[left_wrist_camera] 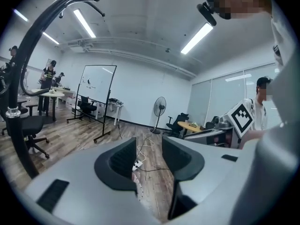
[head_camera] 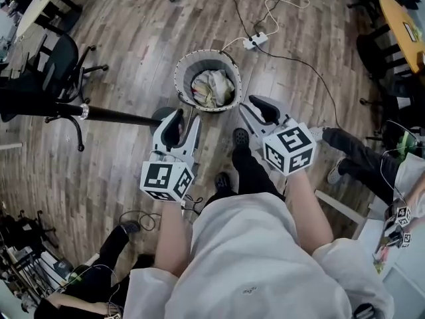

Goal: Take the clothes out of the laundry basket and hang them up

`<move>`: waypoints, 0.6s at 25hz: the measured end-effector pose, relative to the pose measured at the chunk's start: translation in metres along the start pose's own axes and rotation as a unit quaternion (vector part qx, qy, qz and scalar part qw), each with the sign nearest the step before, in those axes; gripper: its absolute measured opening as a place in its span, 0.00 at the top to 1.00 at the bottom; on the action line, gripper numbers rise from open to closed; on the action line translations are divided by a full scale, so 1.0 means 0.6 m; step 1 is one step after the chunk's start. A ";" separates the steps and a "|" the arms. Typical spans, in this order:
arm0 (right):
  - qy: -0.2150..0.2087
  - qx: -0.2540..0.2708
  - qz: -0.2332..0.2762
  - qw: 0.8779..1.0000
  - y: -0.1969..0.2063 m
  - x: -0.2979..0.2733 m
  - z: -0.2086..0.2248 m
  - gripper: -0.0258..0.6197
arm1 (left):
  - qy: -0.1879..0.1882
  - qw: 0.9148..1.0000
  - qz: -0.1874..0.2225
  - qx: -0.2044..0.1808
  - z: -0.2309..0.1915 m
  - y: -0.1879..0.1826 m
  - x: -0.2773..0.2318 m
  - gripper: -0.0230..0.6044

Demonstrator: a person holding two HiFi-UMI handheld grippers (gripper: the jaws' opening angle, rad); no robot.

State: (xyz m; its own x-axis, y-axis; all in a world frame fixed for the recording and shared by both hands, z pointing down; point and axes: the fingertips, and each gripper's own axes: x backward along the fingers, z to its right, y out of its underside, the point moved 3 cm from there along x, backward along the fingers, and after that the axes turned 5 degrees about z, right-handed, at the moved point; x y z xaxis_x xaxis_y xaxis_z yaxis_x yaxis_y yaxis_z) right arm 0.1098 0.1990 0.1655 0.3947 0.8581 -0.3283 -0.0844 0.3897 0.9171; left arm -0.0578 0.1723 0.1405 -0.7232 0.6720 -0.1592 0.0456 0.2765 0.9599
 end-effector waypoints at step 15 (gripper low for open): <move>-0.086 -0.013 -0.082 0.993 0.017 -0.134 0.134 0.77 | -0.080 0.996 -0.048 0.010 -0.045 0.038 -0.154 0.69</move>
State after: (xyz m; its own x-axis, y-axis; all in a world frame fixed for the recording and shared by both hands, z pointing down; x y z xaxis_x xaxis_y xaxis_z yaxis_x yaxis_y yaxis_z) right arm 0.1510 0.1073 0.2196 0.5556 0.7136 -0.4268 -0.0285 0.5294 0.8479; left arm -0.0088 0.0978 0.1831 -0.6067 0.7417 -0.2860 -0.0028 0.3578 0.9338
